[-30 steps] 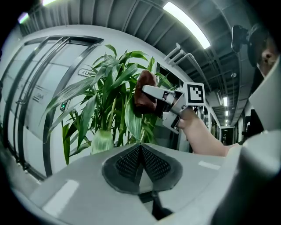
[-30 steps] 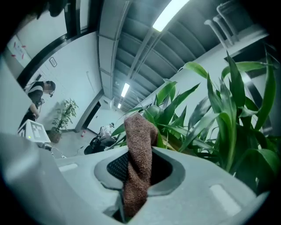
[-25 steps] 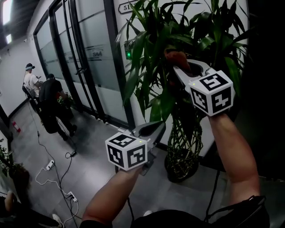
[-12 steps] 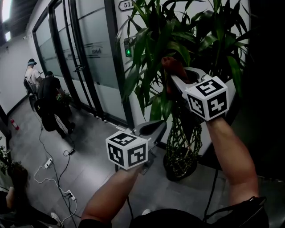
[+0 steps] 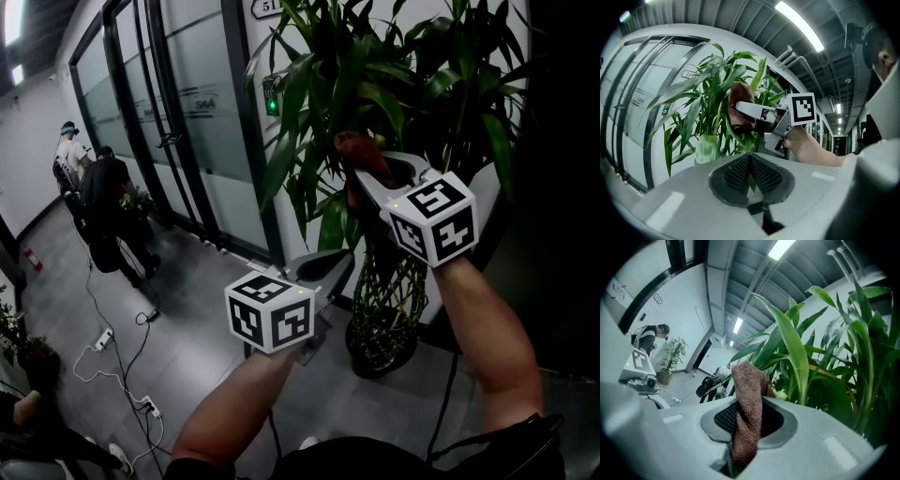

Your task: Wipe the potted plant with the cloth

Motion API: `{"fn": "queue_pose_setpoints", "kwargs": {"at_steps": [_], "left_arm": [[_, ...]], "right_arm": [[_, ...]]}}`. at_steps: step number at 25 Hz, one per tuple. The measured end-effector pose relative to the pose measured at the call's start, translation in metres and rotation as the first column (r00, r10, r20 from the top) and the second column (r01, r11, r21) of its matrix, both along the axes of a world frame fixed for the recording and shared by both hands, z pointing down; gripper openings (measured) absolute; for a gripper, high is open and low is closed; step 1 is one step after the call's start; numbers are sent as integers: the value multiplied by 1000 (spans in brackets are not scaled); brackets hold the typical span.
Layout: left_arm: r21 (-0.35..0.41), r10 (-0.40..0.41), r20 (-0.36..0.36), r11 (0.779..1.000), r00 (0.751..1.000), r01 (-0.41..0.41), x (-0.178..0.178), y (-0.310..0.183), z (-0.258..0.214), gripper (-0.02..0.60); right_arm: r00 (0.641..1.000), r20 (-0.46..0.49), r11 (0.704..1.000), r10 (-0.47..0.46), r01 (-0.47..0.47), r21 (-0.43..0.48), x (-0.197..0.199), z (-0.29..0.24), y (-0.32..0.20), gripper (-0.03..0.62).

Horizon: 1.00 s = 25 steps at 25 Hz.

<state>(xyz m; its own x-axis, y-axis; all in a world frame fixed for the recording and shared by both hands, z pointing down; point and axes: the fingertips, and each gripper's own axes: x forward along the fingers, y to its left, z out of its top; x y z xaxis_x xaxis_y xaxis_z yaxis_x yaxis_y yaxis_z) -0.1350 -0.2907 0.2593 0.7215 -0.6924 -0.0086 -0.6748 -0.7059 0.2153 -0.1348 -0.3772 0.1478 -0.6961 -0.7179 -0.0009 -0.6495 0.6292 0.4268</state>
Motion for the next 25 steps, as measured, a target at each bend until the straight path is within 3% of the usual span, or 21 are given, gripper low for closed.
{"fn": "queue_pose_setpoints", "kwargs": {"at_steps": [25], "left_arm": [[-23,-16,9,1000,1000,16,1,-7,12,17]], "right_arm": [[994,-48,992,-100,96,-83,-8,61,28,71]]}}
